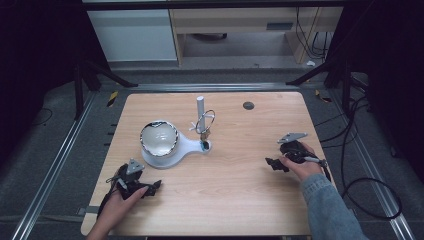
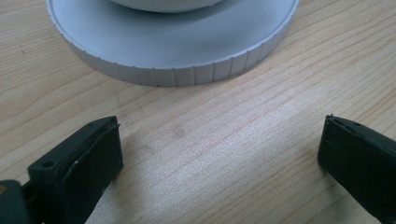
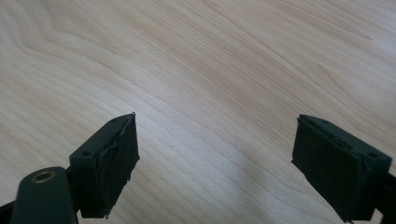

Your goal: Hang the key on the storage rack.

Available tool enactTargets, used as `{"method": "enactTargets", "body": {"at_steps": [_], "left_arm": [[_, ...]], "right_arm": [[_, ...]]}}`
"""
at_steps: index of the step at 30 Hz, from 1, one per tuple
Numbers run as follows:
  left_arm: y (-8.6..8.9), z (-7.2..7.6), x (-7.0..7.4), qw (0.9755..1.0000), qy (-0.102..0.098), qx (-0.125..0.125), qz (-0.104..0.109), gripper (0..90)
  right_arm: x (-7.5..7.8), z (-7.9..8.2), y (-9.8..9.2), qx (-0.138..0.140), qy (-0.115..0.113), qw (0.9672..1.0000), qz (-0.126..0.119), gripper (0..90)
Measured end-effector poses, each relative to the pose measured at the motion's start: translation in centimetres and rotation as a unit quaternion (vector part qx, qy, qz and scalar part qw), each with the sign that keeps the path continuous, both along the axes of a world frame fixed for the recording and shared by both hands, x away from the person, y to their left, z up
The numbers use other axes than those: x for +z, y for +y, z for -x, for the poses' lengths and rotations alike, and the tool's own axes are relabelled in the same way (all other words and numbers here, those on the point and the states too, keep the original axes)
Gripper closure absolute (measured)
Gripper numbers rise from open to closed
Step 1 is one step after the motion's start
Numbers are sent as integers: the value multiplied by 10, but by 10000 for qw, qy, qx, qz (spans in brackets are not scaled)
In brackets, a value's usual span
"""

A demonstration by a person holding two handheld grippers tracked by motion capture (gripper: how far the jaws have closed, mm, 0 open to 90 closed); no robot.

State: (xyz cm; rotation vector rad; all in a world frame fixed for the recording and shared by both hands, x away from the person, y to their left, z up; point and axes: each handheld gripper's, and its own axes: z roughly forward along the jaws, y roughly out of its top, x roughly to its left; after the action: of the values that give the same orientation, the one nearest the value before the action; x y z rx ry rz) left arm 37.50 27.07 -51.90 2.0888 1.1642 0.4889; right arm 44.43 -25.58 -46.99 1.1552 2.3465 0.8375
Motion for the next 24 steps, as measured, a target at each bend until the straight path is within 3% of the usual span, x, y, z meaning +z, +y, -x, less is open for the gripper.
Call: {"method": "enactTargets", "body": {"at_steps": [2,8,20,24], "left_arm": [[0,0,0,10000,0,0,-1,0],[0,0,0,10000,-5,10,16,0],[0,0,0,10000,-4,9,15,0],[0,0,0,10000,-5,9,16,0]], "right_arm": [[-8,-2,-13,-272,-30,9996,-42,146],[-22,-4,-32,-669,-151,9974,-237,145],[-34,-8,-40,-1059,-298,9926,-507,131],[-35,-10,-38,-1144,-291,9919,-477,95]]}}
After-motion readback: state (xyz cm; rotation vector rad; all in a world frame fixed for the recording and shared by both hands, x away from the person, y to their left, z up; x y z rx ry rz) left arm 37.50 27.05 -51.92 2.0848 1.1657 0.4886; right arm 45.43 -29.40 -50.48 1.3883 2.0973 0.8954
